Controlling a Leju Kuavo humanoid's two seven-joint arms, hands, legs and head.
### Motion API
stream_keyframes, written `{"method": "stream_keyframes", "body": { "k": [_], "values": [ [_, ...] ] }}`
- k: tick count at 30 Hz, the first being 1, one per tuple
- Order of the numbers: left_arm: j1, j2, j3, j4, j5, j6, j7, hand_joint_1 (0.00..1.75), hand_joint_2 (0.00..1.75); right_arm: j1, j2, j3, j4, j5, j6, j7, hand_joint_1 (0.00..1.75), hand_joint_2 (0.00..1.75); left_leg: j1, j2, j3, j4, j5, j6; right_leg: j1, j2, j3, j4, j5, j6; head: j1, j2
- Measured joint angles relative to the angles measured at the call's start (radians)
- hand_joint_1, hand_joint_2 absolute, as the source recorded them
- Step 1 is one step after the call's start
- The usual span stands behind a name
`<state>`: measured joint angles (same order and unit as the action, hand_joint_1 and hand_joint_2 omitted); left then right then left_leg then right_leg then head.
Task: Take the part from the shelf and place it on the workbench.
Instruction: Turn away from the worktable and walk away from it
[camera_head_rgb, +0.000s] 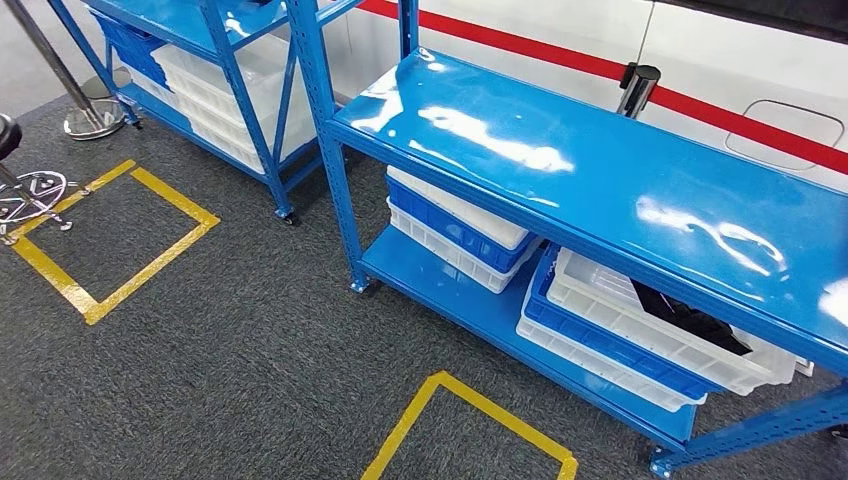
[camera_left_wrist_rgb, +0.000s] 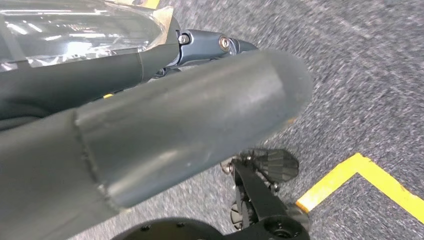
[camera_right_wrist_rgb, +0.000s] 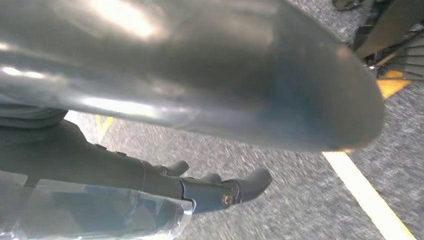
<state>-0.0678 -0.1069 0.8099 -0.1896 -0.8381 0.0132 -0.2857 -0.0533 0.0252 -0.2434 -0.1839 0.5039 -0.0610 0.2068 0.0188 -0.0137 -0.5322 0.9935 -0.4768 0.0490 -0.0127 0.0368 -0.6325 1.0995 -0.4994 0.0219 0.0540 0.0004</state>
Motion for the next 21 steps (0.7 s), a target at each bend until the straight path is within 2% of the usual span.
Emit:
{"method": "stream_keyframes", "body": {
  "k": [4, 5, 6, 8, 9, 10, 11, 12, 14, 15, 16, 17, 18, 19, 20, 21],
  "values": [
    [0.0, 0.0, 0.0, 0.0, 0.0, 0.0, 0.0, 0.0, 0.0, -0.001, 0.0, 0.0, 0.0, 0.0, 0.0, 0.0, 0.0, 0.0, 0.0, 0.004, 0.0, 0.0, 0.0, 0.001, 0.0, -0.006, -0.009, 0.016, -0.009, -0.002, 0.0, 0.0],
    [0.001, 0.0, 0.0, 0.0, 0.0, 0.001, 0.0, 0.0, 0.0, -0.001, 0.0, 0.0, 0.0, 0.0, 0.0, 0.0, 0.0, 0.0, -0.001, 0.016, -0.001, 0.0, 0.0, 0.001, -0.002, -0.01, -0.035, 0.069, -0.028, -0.001, 0.0, 0.0],
    [0.002, -0.001, 0.0, 0.0, -0.001, 0.002, 0.0, 0.0, 0.0, 0.0, -0.002, 0.0, 0.0, 0.0, 0.0, 0.0, 0.0, 0.0, -0.001, 0.037, -0.002, 0.001, -0.002, -0.001, -0.005, -0.021, -0.035, 0.079, -0.029, 0.009, 0.0, 0.0],
    [0.002, -0.003, 0.0, 0.0, -0.004, 0.004, 0.0, 0.0, 0.0, -0.002, -0.003, 0.0, 0.0, 0.002, 0.0, 0.0, 0.0, 0.0, -0.006, 0.095, 0.004, 0.005, -0.012, -0.018, -0.009, -0.072, 0.007, 0.025, -0.012, 0.022, -0.001, 0.0],
    [0.0, -0.005, 0.0, 0.0, -0.006, 0.005, 0.0, 0.0, 0.0, -0.001, -0.004, 0.0, 0.0, 0.003, 0.0, 0.0, 0.0, 0.0, -0.007, 0.116, 0.01, 0.006, -0.018, -0.028, -0.009, -0.09, 0.05, -0.052, 0.014, 0.024, -0.001, 0.0],
    [-0.002, -0.005, 0.0, 0.0, -0.007, 0.005, 0.0, 0.0, 0.0, -0.003, -0.003, 0.0, 0.0, 0.003, 0.0, 0.0, 0.0, 0.0, -0.009, 0.131, 0.017, 0.006, -0.023, -0.038, -0.007, -0.099, 0.068, -0.087, 0.022, 0.015, -0.002, 0.0],
    [-0.004, -0.006, 0.0, 0.0, -0.007, 0.006, 0.0, 0.0, 0.0, -0.002, -0.003, -0.001, 0.0, 0.003, 0.0, 0.0, 0.0, 0.0, -0.005, 0.134, 0.021, 0.007, -0.027, -0.045, -0.01, -0.087, 0.068, -0.088, 0.023, 0.006, -0.002, 0.0],
    [-0.005, -0.006, 0.0, 0.0, -0.007, 0.006, 0.001, 0.0, 0.0, -0.002, -0.004, -0.001, 0.0, 0.003, 0.0, 0.001, 0.0, 0.0, -0.001, 0.12, 0.021, 0.017, -0.038, -0.051, -0.012, -0.075, 0.07, -0.09, 0.025, -0.002, -0.003, 0.0],
    [-0.004, -0.007, 0.0, 0.0, -0.008, 0.007, 0.001, 0.0, 0.0, -0.003, -0.005, -0.004, 0.0, 0.003, 0.0, 0.001, 0.0, 0.0, 0.005, 0.066, -0.007, 0.091, -0.091, -0.06, -0.017, -0.052, 0.075, -0.092, 0.03, -0.017, -0.004, 0.0],
    [-0.003, -0.007, 0.0, 0.0, -0.008, 0.007, 0.002, 0.0, 0.0, -0.003, -0.005, -0.005, 0.0, 0.003, 0.0, 0.002, 0.0, 0.0, 0.006, 0.038, -0.036, 0.156, -0.128, -0.061, -0.014, -0.041, 0.074, -0.091, 0.032, -0.022, -0.005, 0.0],
    [-0.001, -0.007, 0.0, 0.0, -0.008, 0.008, 0.002, 0.0, 0.0, -0.004, -0.004, -0.006, 0.0, 0.004, 0.0, 0.001, 0.0, 0.0, 0.006, 0.023, -0.07, 0.225, -0.159, -0.061, -0.011, -0.028, 0.073, -0.091, 0.033, -0.026, -0.005, 0.0],
    [0.0, -0.007, 0.0, 0.0, -0.008, 0.008, 0.003, 0.0, 0.0, -0.003, -0.004, -0.008, 0.0, 0.004, 0.0, 0.001, 0.0, 0.0, 0.006, 0.017, -0.098, 0.278, -0.174, -0.059, -0.008, -0.015, 0.072, -0.091, 0.033, -0.027, -0.005, 0.0],
    [0.001, -0.007, 0.0, 0.0, -0.008, 0.008, 0.004, 0.0, 0.0, -0.002, -0.004, -0.009, 0.0, 0.006, 0.0, 0.001, 0.0, 0.0, 0.006, 0.014, -0.112, 0.299, -0.17, -0.057, -0.005, -0.001, 0.073, -0.091, 0.033, -0.027, -0.005, 0.0],
    [0.001, -0.007, 0.0, 0.0, -0.008, 0.008, 0.004, 0.0, 0.0, -0.001, -0.004, -0.01, 0.0, 0.007, 0.0, 0.001, 0.0, 0.0, 0.005, 0.012, -0.108, 0.279, -0.144, -0.052, -0.003, 0.014, 0.074, -0.09, 0.033, -0.027, -0.005, 0.0],
    [0.001, -0.007, 0.0, 0.0, -0.008, 0.008, 0.004, 0.0, 0.0, -0.001, -0.004, -0.012, 0.0, 0.009, 0.0, 0.001, 0.0, 0.0, 0.005, 0.005, -0.087, 0.224, -0.105, -0.046, -0.001, 0.028, 0.076, -0.09, 0.033, -0.027, -0.005, 0.0],
    [0.001, -0.007, 0.001, 0.0, -0.008, 0.008, 0.004, 0.0, 0.0, -0.001, -0.003, -0.013, 0.0, 0.011, 0.0, 0.001, 0.0, 0.0, 0.004, -0.016, -0.057, 0.152, -0.065, -0.038, -0.001, 0.041, 0.077, -0.09, 0.033, -0.027, -0.005, 0.0]
  ]
}}
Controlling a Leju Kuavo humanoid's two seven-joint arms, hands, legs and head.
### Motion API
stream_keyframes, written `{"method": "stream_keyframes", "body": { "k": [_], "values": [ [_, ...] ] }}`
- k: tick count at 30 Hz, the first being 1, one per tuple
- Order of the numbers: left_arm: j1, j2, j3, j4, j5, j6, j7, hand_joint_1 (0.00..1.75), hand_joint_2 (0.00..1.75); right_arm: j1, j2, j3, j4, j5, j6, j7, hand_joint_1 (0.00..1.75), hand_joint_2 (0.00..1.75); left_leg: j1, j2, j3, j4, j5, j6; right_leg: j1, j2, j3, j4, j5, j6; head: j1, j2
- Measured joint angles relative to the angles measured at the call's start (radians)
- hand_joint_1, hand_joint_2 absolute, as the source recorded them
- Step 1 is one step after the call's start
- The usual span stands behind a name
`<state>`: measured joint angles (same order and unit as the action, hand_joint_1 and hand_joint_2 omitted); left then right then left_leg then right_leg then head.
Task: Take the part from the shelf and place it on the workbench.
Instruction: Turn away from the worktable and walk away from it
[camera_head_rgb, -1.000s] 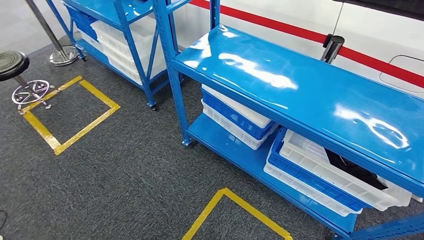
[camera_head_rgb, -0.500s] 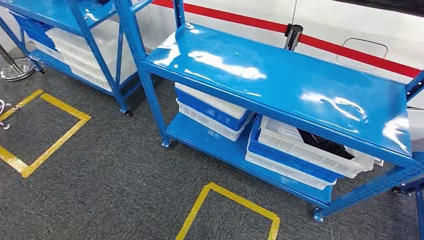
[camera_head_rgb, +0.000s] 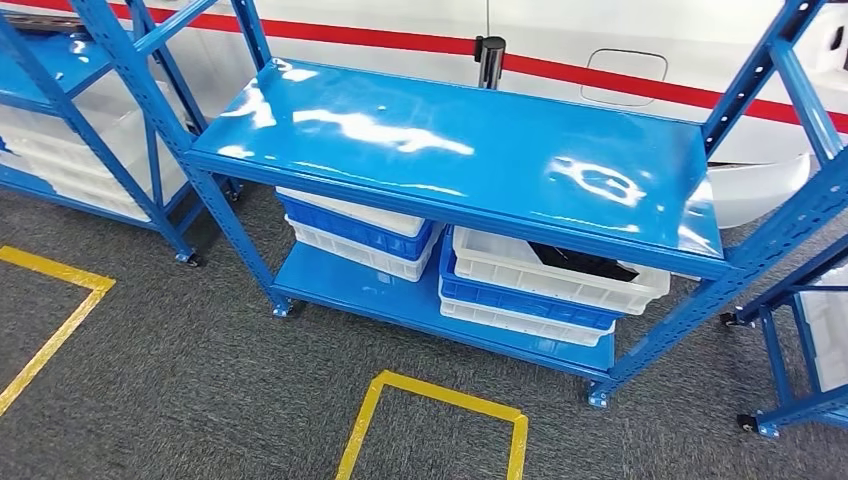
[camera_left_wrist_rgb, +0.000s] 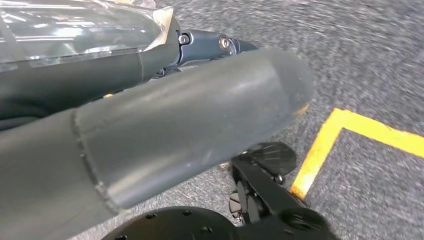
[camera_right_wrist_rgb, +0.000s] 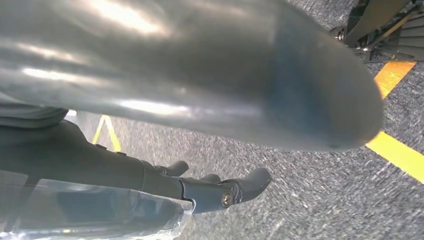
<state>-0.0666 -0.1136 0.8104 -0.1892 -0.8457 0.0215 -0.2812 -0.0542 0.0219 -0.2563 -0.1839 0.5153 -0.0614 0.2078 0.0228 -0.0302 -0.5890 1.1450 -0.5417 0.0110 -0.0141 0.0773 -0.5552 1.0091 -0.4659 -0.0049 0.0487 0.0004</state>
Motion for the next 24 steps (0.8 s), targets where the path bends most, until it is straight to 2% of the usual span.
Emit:
{"method": "stream_keyframes", "body": {
  "k": [1, 2, 3, 5, 6, 7, 9, 11, 12, 13, 14, 15, 16, 17, 18, 20, 21, 23, 24],
  "values": [
    [0.0, 0.0, 0.0, 0.0, 0.0, 0.0, 0.0, 0.0, 0.0, -0.001, 0.001, -0.001, 0.0, 0.002, 0.0, 0.0, 0.0, 0.0, -0.001, -0.023, 0.027, -0.063, 0.029, 0.007, 0.002, 0.012, 0.0, 0.0, 0.001, 0.001, 0.0, 0.0],
    [0.0, 0.001, 0.001, 0.0, 0.0, 0.001, 0.001, 0.0, 0.0, -0.002, 0.002, -0.001, 0.0, 0.003, 0.0, 0.0, 0.0, 0.0, -0.003, -0.039, 0.045, -0.106, 0.045, 0.013, 0.003, 0.022, -0.002, 0.001, 0.002, 0.004, 0.0, 0.0],
    [-0.001, 0.001, 0.002, 0.0, 0.0, 0.001, 0.001, 0.0, 0.0, -0.002, 0.004, -0.001, 0.0, 0.005, 0.0, -0.001, 0.0, 0.0, -0.006, -0.049, 0.052, -0.126, 0.049, 0.016, 0.002, 0.03, -0.006, 0.0, 0.004, 0.008, 0.001, 0.0],
    [-0.003, 0.0, 0.003, 0.0, 0.0, 0.002, 0.002, 0.0, 0.0, 0.0, 0.004, -0.002, 0.0, 0.006, 0.0, -0.001, 0.0, 0.0, -0.01, -0.03, 0.054, -0.137, 0.053, 0.021, 0.001, 0.045, -0.015, -0.003, 0.01, 0.02, 0.001, 0.0],
    [-0.003, -0.001, 0.004, 0.0, 0.0, 0.002, 0.002, 0.0, 0.0, 0.001, 0.003, -0.002, 0.0, 0.006, 0.0, -0.001, 0.0, 0.0, -0.009, -0.019, 0.058, -0.148, 0.059, 0.026, 0.002, 0.035, -0.022, 0.002, 0.009, 0.024, 0.001, 0.0],
    [-0.003, -0.001, 0.004, 0.0, 0.0, 0.003, 0.002, 0.0, 0.0, 0.001, 0.003, -0.002, 0.0, 0.007, 0.0, -0.001, 0.0, 0.0, -0.008, -0.006, 0.061, -0.159, 0.066, 0.032, 0.004, 0.014, -0.035, 0.021, 0.0, 0.025, 0.002, 0.0],
    [-0.001, -0.002, 0.004, 0.0, 0.0, 0.006, 0.002, 0.0, 0.0, -0.002, 0.003, -0.002, 0.0, 0.007, -0.001, -0.001, 0.0, 0.0, -0.007, 0.023, 0.066, -0.174, 0.075, 0.038, 0.004, -0.041, -0.088, 0.118, -0.046, 0.019, 0.005, 0.0],
    [0.001, -0.002, 0.005, 0.0, 0.0, 0.008, 0.001, 0.0, 0.0, -0.003, 0.002, -0.002, 0.0, 0.008, -0.001, -0.001, 0.0, 0.0, -0.008, 0.054, 0.065, -0.175, 0.075, 0.039, -0.001, -0.061, -0.149, 0.24, -0.094, 0.021, 0.006, 0.0],
    [0.0, -0.003, 0.005, 0.0, 0.0, 0.009, 0.0, 0.0, 0.0, -0.002, 0.002, -0.002, 0.0, 0.008, -0.001, -0.001, 0.0, 0.0, -0.007, 0.069, 0.065, -0.174, 0.074, 0.038, -0.005, -0.065, -0.161, 0.267, -0.099, 0.029, 0.006, 0.0],
    [0.0, -0.003, 0.005, 0.0, 0.0, 0.009, -0.001, 0.0, 0.0, -0.001, 0.001, -0.003, 0.0, 0.008, -0.001, 0.0, 0.0, 0.0, -0.006, 0.082, 0.065, -0.174, 0.073, 0.036, -0.009, -0.069, -0.153, 0.256, -0.089, 0.04, 0.006, 0.0],
    [0.0, -0.005, 0.005, 0.0, 0.0, 0.009, -0.002, 0.0, 0.0, 0.001, 0.0, -0.004, 0.0, 0.008, -0.001, 0.0, 0.0, 0.0, -0.005, 0.094, 0.066, -0.172, 0.071, 0.032, -0.013, -0.079, -0.121, 0.201, -0.066, 0.053, 0.006, 0.0],
    [-0.001, -0.006, 0.005, 0.0, 0.0, 0.01, -0.003, 0.0, 0.0, 0.001, 0.0, -0.004, 0.0, 0.007, -0.001, 0.0, 0.0, 0.0, -0.004, 0.106, 0.068, -0.168, 0.067, 0.027, -0.018, -0.1, -0.077, 0.123, -0.041, 0.064, 0.007, 0.0],
    [-0.001, -0.005, 0.005, 0.0, 0.0, 0.01, -0.003, 0.0, 0.0, 0.0, 0.001, -0.005, 0.0, 0.007, -0.001, 0.0, 0.0, 0.0, -0.005, 0.116, 0.068, -0.163, 0.062, 0.019, -0.019, -0.125, -0.04, 0.058, -0.02, 0.069, 0.007, 0.0],
    [-0.001, -0.005, 0.005, -0.001, 0.0, 0.011, -0.003, 0.0, 0.0, -0.002, 0.001, -0.005, 0.0, 0.007, -0.001, 0.0, 0.0, 0.0, -0.007, 0.126, 0.07, -0.159, 0.057, 0.011, -0.017, -0.143, -0.015, 0.012, -0.006, 0.067, 0.007, 0.0],
    [-0.002, -0.004, 0.005, -0.001, 0.0, 0.011, -0.004, 0.0, 0.0, -0.003, 0.002, -0.006, 0.0, 0.007, -0.002, 0.0, 0.0, 0.0, -0.01, 0.134, 0.073, -0.155, 0.052, 0.003, -0.014, -0.153, -0.006, -0.005, -0.002, 0.06, 0.007, 0.0],
    [-0.005, -0.004, 0.005, -0.001, -0.001, 0.011, -0.006, 0.0, 0.0, -0.003, 0.002, -0.008, 0.0, 0.007, -0.002, 0.0, 0.0, 0.0, -0.011, 0.151, 0.081, -0.155, 0.044, -0.008, -0.011, -0.134, -0.013, 0.0, -0.002, 0.043, 0.004, 0.0],
    [-0.007, -0.003, 0.005, -0.001, -0.001, 0.011, -0.008, 0.0, 0.0, -0.002, 0.003, -0.009, 0.0, 0.007, -0.002, 0.0, 0.0, 0.0, -0.007, 0.148, 0.083, -0.151, 0.037, -0.014, -0.015, -0.123, -0.013, -0.001, -0.001, 0.036, 0.004, 0.0],
    [-0.007, -0.003, 0.005, -0.001, -0.002, 0.011, -0.01, 0.0, 0.0, -0.002, 0.004, -0.01, 0.0, 0.007, -0.002, 0.002, 0.0, 0.0, 0.0, 0.103, 0.065, -0.1, -0.007, -0.024, -0.022, -0.1, -0.012, -0.003, 0.004, 0.02, 0.003, 0.0],
    [-0.006, -0.002, 0.005, -0.001, -0.002, 0.011, -0.011, 0.0, 0.0, -0.003, 0.005, -0.011, 0.0, 0.008, -0.003, 0.003, 0.0, 0.0, 0.003, 0.07, 0.041, -0.042, -0.045, -0.026, -0.022, -0.09, -0.014, -0.003, 0.007, 0.013, 0.002, 0.0]
  ]
}}
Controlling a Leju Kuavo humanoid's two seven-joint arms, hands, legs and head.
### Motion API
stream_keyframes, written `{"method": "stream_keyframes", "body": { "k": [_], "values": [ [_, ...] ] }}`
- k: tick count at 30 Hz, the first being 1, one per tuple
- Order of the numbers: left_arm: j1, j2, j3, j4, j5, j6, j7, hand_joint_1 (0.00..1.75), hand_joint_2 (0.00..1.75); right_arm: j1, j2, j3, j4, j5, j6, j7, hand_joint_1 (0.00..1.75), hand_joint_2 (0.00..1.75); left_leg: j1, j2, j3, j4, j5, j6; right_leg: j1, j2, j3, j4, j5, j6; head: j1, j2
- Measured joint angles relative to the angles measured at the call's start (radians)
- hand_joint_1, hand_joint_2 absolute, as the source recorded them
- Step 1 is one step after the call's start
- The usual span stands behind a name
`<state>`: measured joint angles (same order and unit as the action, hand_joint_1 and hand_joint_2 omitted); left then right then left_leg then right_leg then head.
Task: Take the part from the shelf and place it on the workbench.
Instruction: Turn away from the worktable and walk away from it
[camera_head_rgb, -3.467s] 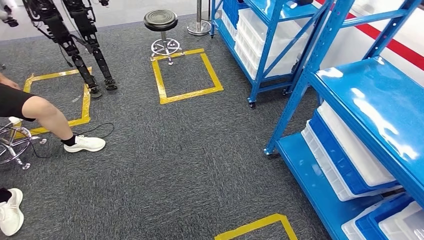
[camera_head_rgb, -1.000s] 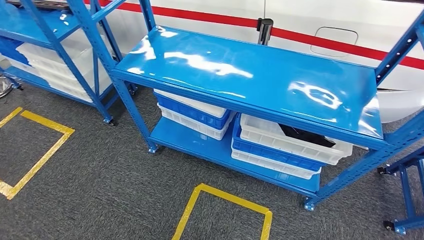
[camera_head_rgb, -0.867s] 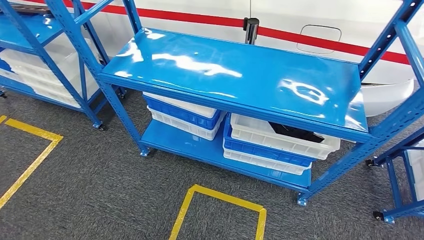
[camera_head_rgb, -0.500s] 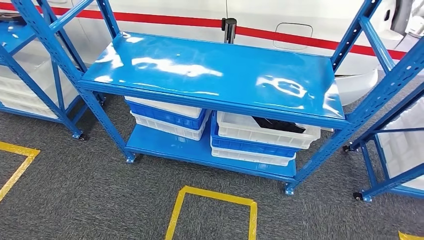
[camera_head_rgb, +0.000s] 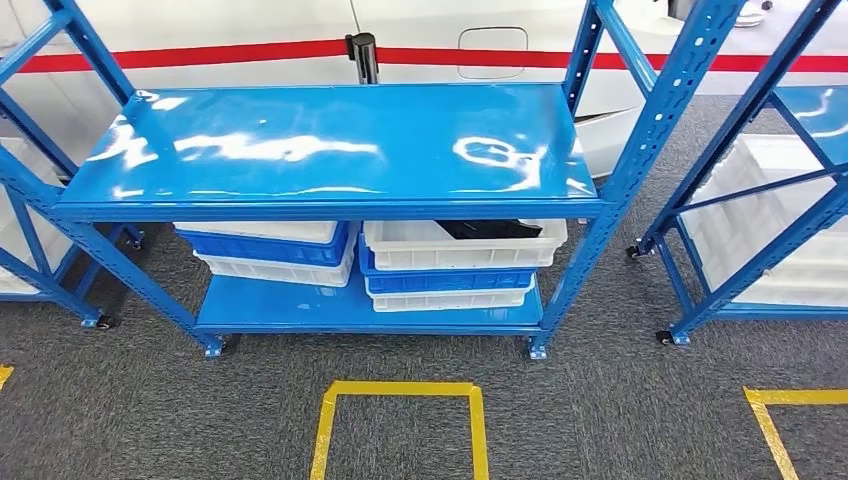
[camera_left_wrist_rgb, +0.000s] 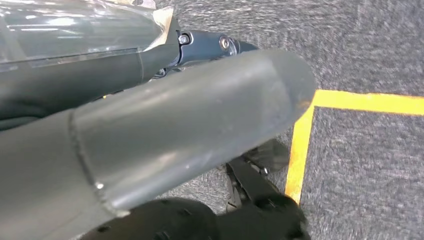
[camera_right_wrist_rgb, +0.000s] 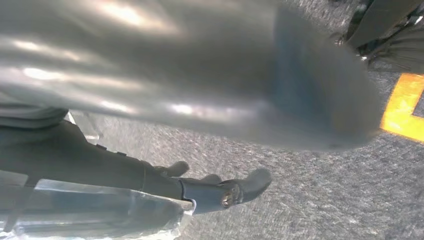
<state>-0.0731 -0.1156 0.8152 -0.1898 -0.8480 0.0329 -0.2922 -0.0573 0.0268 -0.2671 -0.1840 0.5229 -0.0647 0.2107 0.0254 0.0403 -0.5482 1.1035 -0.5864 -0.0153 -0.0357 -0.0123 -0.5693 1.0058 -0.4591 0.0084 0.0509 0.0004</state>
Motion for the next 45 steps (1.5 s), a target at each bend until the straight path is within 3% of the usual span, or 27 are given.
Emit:
{"method": "stream_keyframes", "body": {
  "k": [2, 3, 4, 5, 7, 8, 10, 12, 16, 21, 25, 29, 34, 38, 45],
  "values": [
    [0.004, 0.002, 0.001, 0.0, 0.0, 0.002, -0.001, 0.0, 0.0, -0.001, 0.002, 0.0, 0.0, 0.003, -0.004, 0.0, 0.0, 0.0, 0.0, -0.034, -0.064, 0.138, -0.068, 0.001, 0.007, 0.021, -0.005, 0.001, 0.004, -0.008, -0.001, 0.0],
    [0.005, 0.002, 0.002, 0.0, 0.001, 0.004, -0.002, 0.0, 0.0, 0.001, 0.004, 0.0, 0.0, 0.005, -0.009, -0.002, 0.0, 0.0, 0.0, -0.039, -0.087, 0.182, -0.079, 0.003, 0.01, 0.031, -0.007, 0.001, 0.005, -0.01, -0.001, 0.0],
    [0.005, 0.003, 0.004, 0.0, 0.001, 0.005, -0.002, 0.0, 0.0, 0.003, 0.005, 0.0, 0.0, 0.009, -0.016, -0.004, 0.0, 0.0, 0.0, -0.04, -0.091, 0.185, -0.066, 0.006, 0.013, 0.039, -0.007, 0.001, 0.006, -0.011, -0.001, 0.0],
    [0.005, 0.003, 0.005, 0.0, 0.002, 0.007, -0.004, 0.0, 0.0, 0.004, 0.006, 0.0, 0.0, 0.013, -0.025, -0.007, 0.0, 0.0, 0.0, -0.041, -0.077, 0.148, -0.034, 0.011, 0.015, 0.047, -0.005, 0.001, 0.006, -0.012, -0.001, 0.0],
    [0.005, 0.004, 0.01, 0.0, 0.005, 0.011, -0.006, 0.0, 0.0, 0.006, 0.007, 0.0, 0.0, 0.02, -0.043, -0.01, 0.0, 0.0, -0.002, -0.049, -0.016, 0.008, 0.041, 0.024, 0.019, 0.059, -0.002, 0.002, 0.007, -0.011, -0.001, 0.0],
    [0.004, 0.004, 0.012, 0.0, 0.007, 0.013, -0.006, 0.0, 0.0, 0.006, 0.008, 0.0, 0.0, 0.023, -0.049, -0.011, 0.0, 0.0, -0.004, -0.052, 0.008, -0.047, 0.064, 0.03, 0.022, 0.062, -0.002, 0.002, 0.007, -0.009, 0.0, 0.0],
    [0.003, 0.003, 0.016, 0.0, 0.009, 0.02, -0.009, 0.0, 0.0, 0.006, 0.008, 0.0, 0.0, 0.03, -0.056, -0.012, 0.0, 0.0, -0.008, -0.054, 0.025, -0.095, 0.08, 0.025, 0.032, 0.064, -0.007, 0.006, 0.004, -0.008, 0.0, 0.0],
    [0.004, 0.001, 0.017, 0.0, 0.011, 0.026, -0.019, 0.0, 0.0, 0.006, 0.008, 0.0, 0.0, 0.036, -0.059, -0.012, 0.0, 0.0, -0.014, -0.053, 0.023, -0.097, 0.082, 0.022, 0.036, 0.064, -0.015, 0.008, 0.001, -0.004, 0.001, 0.0],
    [0.004, 0.001, 0.019, 0.0, 0.013, 0.04, -0.049, 0.0, 1.75, 0.006, 0.009, 0.0, 0.0, 0.047, -0.058, -0.012, 0.0, 0.0, -0.027, -0.053, 0.02, -0.096, 0.086, 0.036, 0.031, 0.063, -0.013, 0.008, 0.007, 0.009, 0.001, 0.0],
    [0.004, -0.001, 0.021, 0.0, 0.017, 0.051, -0.077, 0.0, 1.75, 0.006, 0.008, 0.0, 0.0, 0.05, -0.053, -0.011, 0.0, 0.0, -0.034, -0.053, 0.018, -0.095, 0.087, 0.041, 0.026, 0.063, -0.013, 0.007, 0.008, 0.012, 0.001, 0.0],
    [0.004, -0.002, 0.025, 0.0, 0.02, 0.052, -0.095, 0.0, 1.75, 0.006, 0.008, 0.0, 0.0, 0.05, -0.044, -0.017, 0.0, 1.75, -0.035, -0.053, 0.018, -0.095, 0.086, 0.043, 0.022, 0.063, -0.013, 0.007, 0.008, 0.012, 0.001, 0.0],
    [0.007, 0.0, 0.016, -0.001, 0.035, 0.041, -0.08, 0.0, 1.75, 0.009, 0.007, 0.001, -0.001, 0.041, -0.035, -0.025, 0.0, 1.75, -0.035, -0.053, 0.018, -0.095, 0.086, 0.044, 0.021, 0.063, -0.014, 0.007, 0.008, 0.012, 0.001, 0.0],
    [0.027, 0.009, -0.057, -0.016, 0.12, 0.03, -0.034, 0.0, 1.75, 0.028, 0.004, 0.014, -0.013, -0.018, -0.023, -0.041, 0.0, 1.75, -0.034, -0.053, 0.018, -0.095, 0.086, 0.044, 0.021, 0.063, -0.014, 0.007, 0.008, 0.012, 0.001, 0.0],
    [0.046, 0.019, -0.131, -0.033, 0.205, 0.022, 0.004, 0.0, 0.0, 0.046, -0.001, 0.035, -0.029, -0.076, -0.013, -0.06, 0.0, 0.0, -0.032, -0.053, 0.018, -0.095, 0.086, 0.044, 0.023, 0.063, -0.015, 0.007, 0.008, 0.012, 0.001, 0.0],
    [0.089, 0.041, -0.296, -0.074, 0.374, 0.009, 0.079, 0.0, 0.0, 0.086, -0.007, 0.085, -0.068, -0.193, 0.007, -0.098, 0.0, 0.0, -0.032, -0.052, 0.018, -0.095, 0.086, 0.043, 0.023, 0.063, -0.015, 0.007, 0.008, 0.012, 0.001, 0.0]
  ]
}}
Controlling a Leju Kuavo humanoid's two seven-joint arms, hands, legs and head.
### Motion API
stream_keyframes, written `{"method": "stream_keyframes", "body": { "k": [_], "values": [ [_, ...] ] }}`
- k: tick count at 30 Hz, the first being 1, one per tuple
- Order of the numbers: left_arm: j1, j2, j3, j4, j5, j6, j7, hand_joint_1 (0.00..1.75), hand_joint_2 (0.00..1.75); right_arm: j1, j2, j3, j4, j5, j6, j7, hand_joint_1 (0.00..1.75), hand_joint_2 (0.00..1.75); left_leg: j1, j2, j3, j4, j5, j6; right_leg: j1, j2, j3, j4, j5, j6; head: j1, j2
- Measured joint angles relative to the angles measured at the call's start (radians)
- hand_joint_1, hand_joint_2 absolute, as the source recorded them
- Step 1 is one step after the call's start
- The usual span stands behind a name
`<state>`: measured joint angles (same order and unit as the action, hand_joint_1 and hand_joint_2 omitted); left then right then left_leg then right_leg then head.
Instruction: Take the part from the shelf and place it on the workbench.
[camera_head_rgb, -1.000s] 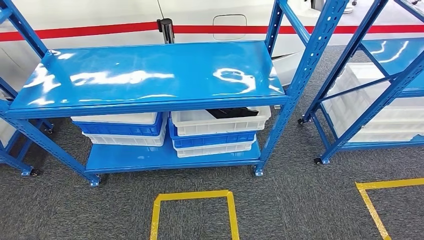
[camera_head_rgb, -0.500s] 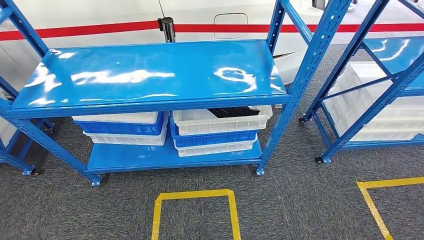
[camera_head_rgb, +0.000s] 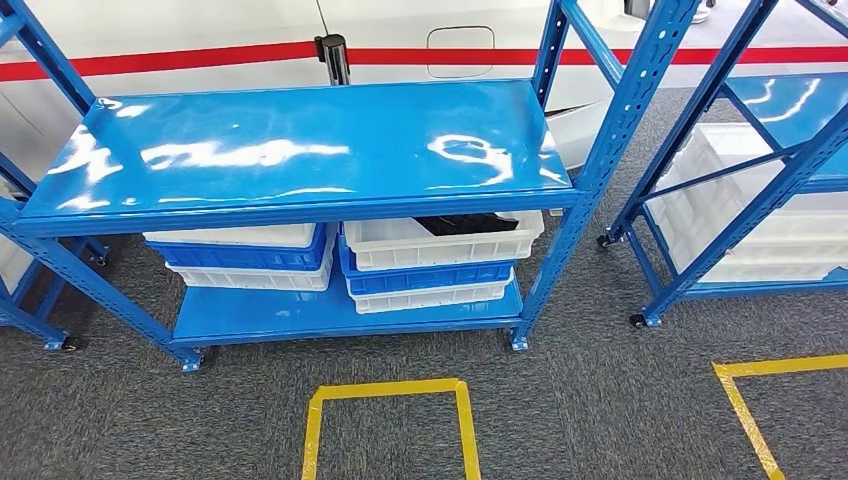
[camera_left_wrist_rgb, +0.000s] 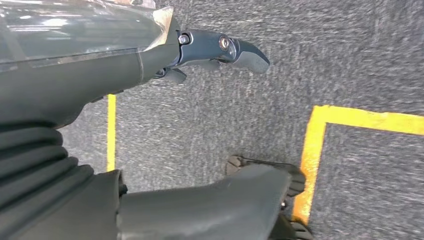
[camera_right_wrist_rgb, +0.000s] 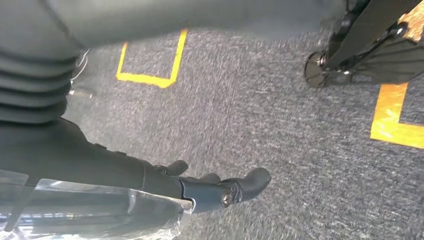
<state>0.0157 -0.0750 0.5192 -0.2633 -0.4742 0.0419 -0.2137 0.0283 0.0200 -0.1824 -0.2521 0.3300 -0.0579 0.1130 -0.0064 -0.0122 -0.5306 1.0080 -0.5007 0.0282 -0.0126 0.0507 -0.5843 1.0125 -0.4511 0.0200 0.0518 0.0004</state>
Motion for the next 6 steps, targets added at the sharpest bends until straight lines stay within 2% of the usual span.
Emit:
{"method": "stream_keyframes", "body": {
  "k": [6],
  "values": [
    [0.029, 0.015, -0.122, -0.029, 0.118, -0.009, 0.053, 0.0, 0.0, 0.028, -0.004, 0.039, -0.029, -0.083, 0.014, -0.027, 0.0, 0.0, 0.0, 0.0, 0.0, 0.0, 0.0, 0.0, 0.0, 0.0, 0.0, 0.0, 0.0, 0.0, 0.0, 0.0]
  ]
}}
